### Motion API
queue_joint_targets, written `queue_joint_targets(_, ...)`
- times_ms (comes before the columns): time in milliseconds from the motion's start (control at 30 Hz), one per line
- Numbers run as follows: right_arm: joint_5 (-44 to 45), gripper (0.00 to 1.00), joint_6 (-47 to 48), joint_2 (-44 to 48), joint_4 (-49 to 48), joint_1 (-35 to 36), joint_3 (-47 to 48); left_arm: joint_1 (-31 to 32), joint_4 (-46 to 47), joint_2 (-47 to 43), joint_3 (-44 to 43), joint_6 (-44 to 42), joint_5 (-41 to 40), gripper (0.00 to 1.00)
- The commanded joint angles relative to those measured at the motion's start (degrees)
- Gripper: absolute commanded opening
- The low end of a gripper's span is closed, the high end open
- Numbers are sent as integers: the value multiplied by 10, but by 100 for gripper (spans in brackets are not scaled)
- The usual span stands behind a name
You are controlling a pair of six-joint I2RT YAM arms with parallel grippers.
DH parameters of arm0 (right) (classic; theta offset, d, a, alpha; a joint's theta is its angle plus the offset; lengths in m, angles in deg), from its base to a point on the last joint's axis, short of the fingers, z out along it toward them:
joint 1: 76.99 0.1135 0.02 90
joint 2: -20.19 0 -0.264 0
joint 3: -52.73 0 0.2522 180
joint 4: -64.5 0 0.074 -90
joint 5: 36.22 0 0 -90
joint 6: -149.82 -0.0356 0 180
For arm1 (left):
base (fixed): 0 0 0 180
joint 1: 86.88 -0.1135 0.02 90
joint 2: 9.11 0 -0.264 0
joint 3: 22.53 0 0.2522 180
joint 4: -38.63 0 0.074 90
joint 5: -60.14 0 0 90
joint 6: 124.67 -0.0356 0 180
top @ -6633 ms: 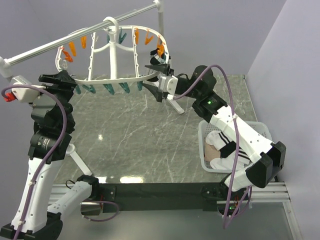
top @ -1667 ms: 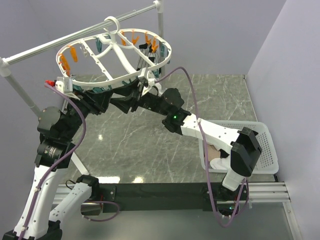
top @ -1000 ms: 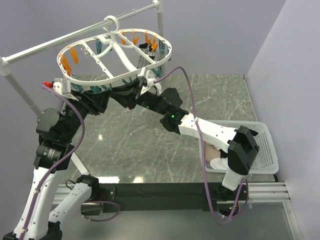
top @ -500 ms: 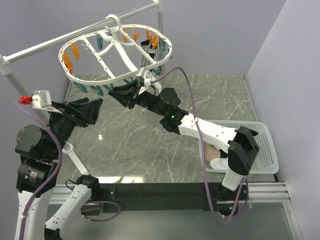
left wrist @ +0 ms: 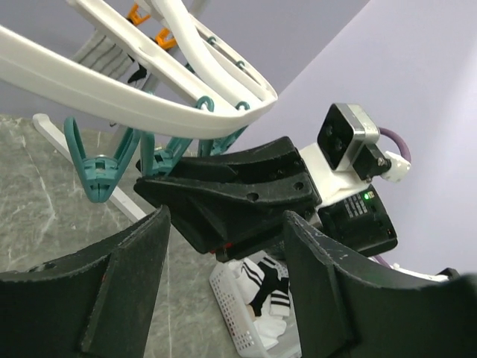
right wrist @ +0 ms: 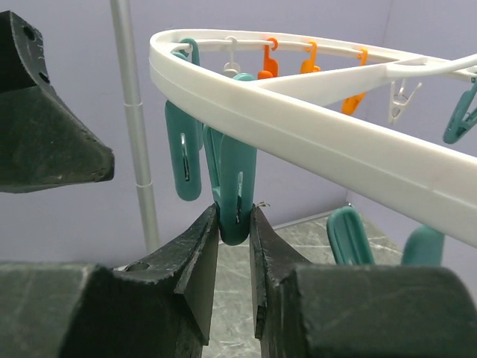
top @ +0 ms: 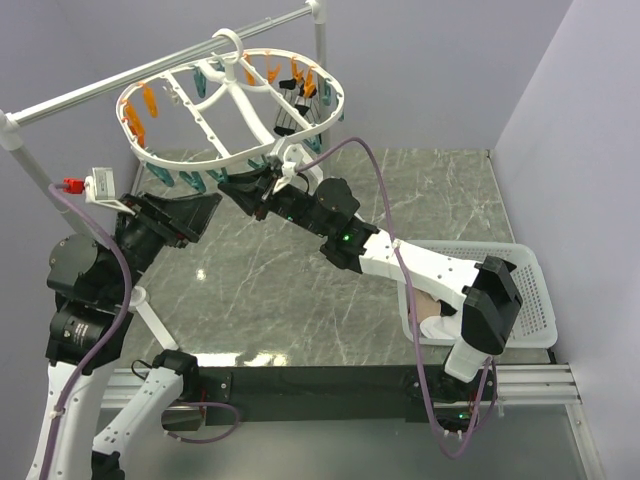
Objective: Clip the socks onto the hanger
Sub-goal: Open the clamp at the hanger.
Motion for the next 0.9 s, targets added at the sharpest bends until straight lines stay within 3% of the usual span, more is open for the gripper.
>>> queue_joint_targets(0, 20, 5, 12, 32, -9, 6, 9, -2, 51, 9, 2, 14, -14, 67)
queue_joint_targets(233, 36, 5, 40, 33, 0, 11, 9, -2, 56, 39, -13, -3, -47, 60)
queue_joint_targets(600, 45, 5, 46, 32, 11, 13, 17, 1, 39, 68, -40, -71, -68, 60)
queue_joint_targets(867, 57, 5, 66, 32, 20, 15, 22, 61, 30, 96, -50, -105, -134, 59)
